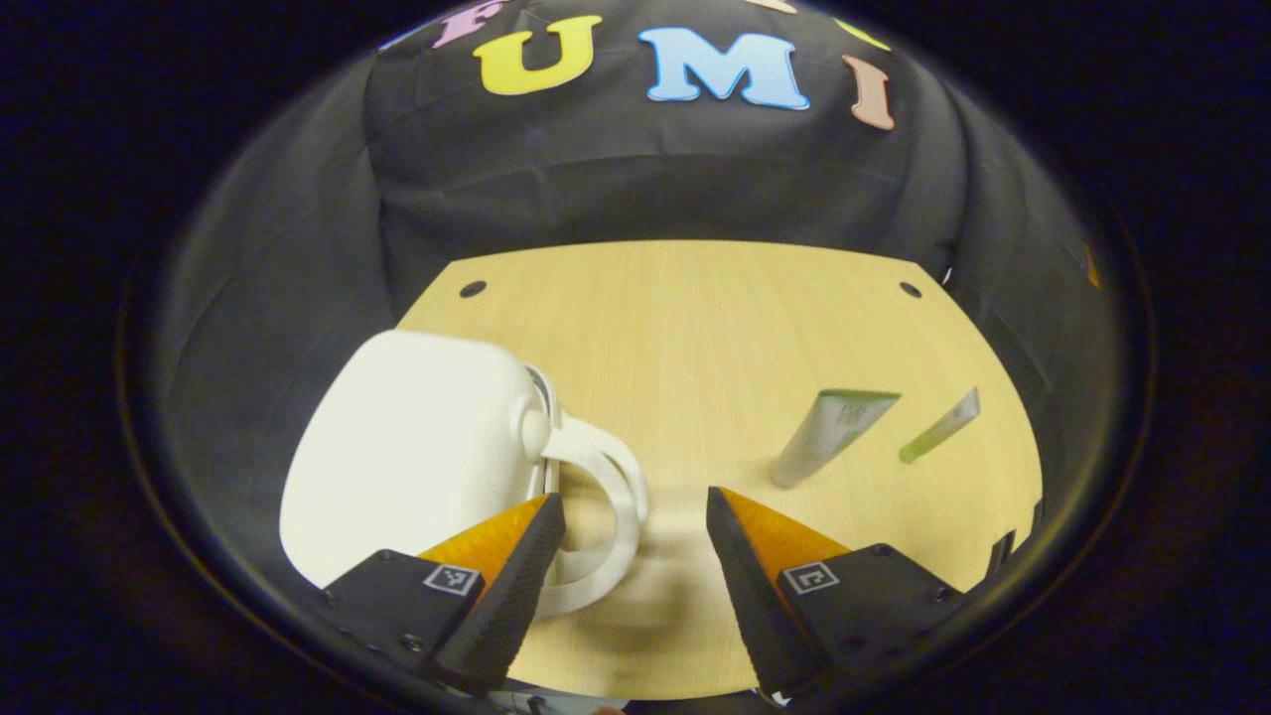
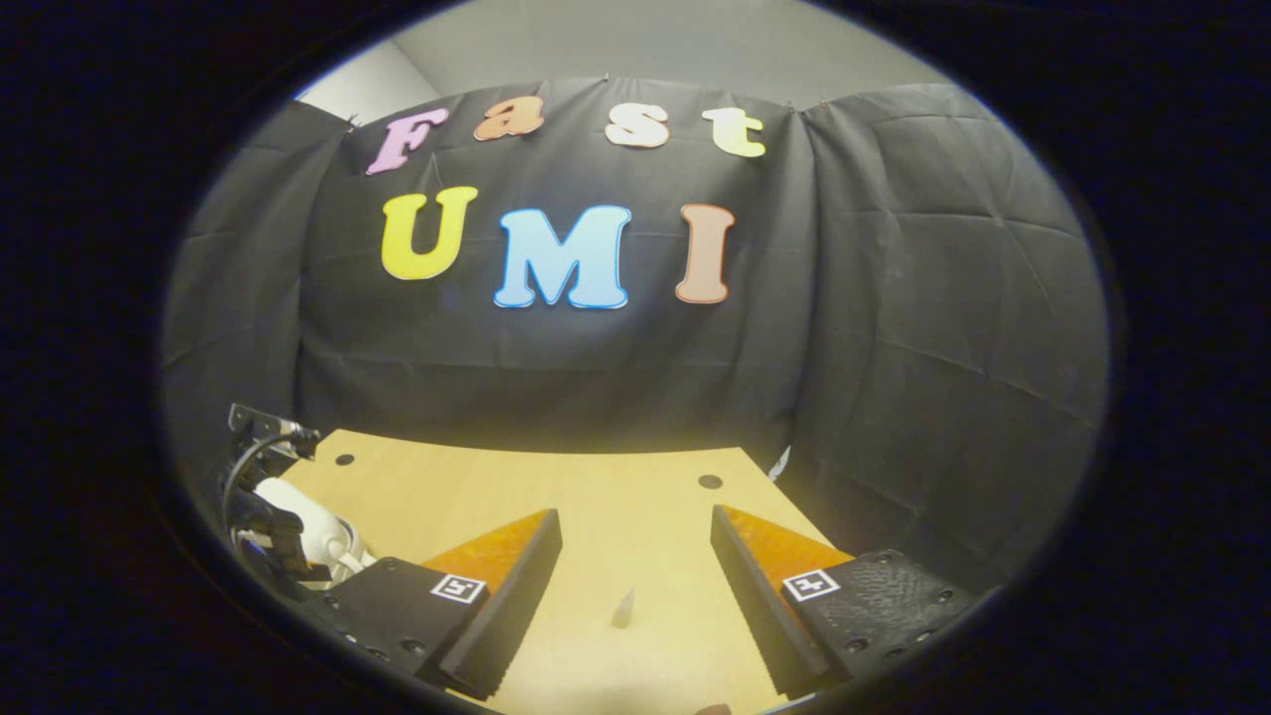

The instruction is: First open the suitcase, pack the skin care products into it, and then close the suitcase.

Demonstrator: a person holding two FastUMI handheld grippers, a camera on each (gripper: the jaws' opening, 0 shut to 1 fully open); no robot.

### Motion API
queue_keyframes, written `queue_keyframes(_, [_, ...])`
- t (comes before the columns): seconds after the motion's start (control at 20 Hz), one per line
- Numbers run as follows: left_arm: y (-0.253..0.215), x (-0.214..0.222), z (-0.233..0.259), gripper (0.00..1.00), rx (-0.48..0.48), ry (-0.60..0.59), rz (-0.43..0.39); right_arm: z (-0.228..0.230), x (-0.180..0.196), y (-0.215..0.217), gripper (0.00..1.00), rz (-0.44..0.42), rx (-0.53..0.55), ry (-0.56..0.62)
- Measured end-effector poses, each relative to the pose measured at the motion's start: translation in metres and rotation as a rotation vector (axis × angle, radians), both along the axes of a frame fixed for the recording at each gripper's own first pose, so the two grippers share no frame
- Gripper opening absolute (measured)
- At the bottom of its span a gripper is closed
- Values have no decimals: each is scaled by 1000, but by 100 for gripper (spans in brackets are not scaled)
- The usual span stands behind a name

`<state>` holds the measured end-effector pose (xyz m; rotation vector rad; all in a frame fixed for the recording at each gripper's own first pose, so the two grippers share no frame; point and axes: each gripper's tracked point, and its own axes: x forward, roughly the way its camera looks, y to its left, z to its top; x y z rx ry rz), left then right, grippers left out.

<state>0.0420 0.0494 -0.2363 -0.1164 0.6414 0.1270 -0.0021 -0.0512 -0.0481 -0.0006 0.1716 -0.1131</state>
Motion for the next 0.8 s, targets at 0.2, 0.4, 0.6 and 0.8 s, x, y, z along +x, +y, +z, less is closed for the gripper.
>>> queue_keyframes(0.2, [-7, 22, -45, 95, -71, 93, -18, -12, -6, -9, 92, -33, 31, 37])
queue_keyframes(0.4, [-12, 43, -52, 73, -161, 70, -56, -23, -11, -13, 92, -51, 35, 64])
queue_keyframes(0.6, [-4, 53, -84, 48, -127, 126, -62, -27, -11, -9, 92, -45, 43, 79])
queue_keyframes(0.8, [9, 59, -90, 37, 20, 110, -57, -29, -8, 2, 92, -17, 29, 89])
